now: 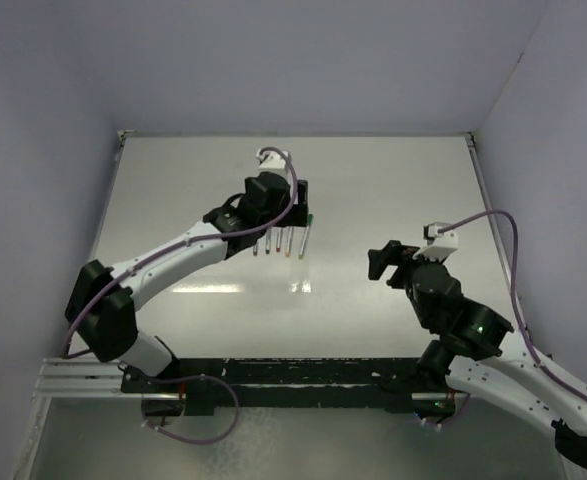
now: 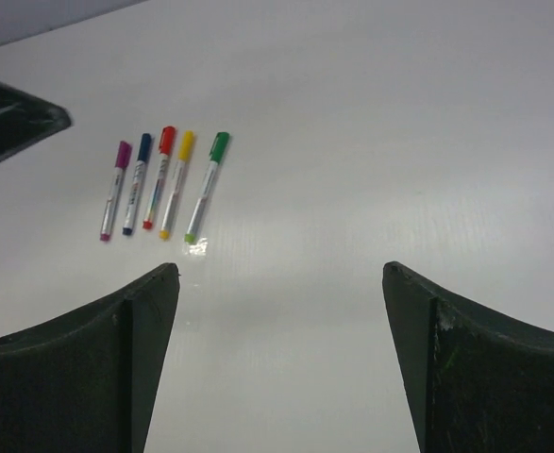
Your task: Insert the pens into the pen caps
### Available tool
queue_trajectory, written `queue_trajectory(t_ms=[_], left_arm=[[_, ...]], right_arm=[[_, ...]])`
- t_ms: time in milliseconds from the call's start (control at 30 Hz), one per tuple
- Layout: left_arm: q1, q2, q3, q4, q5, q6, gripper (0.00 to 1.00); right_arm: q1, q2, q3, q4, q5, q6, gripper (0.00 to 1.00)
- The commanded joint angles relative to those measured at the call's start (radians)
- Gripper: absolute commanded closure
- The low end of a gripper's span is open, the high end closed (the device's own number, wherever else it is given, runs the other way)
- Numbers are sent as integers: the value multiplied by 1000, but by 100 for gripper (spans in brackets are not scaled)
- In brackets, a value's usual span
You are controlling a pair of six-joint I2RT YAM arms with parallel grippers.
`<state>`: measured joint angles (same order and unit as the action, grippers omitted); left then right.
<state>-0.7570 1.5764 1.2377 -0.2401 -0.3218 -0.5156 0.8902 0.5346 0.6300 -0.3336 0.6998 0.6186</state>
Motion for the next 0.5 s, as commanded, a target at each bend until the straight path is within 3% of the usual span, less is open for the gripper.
queue_trajectory(t_ms=[0,300,467], left_arm=[[25,-158,-107,-3,-90,13,1],[30,-449,-250,-197,-186,-51,1],[30,-595,-297,-370,-312,-136,1]], right_arm=[[0,-42,0,-71,175,26,10],[-2,-163,20,-255,305,122,7],[-2,-182,26,-327,321,166,6]])
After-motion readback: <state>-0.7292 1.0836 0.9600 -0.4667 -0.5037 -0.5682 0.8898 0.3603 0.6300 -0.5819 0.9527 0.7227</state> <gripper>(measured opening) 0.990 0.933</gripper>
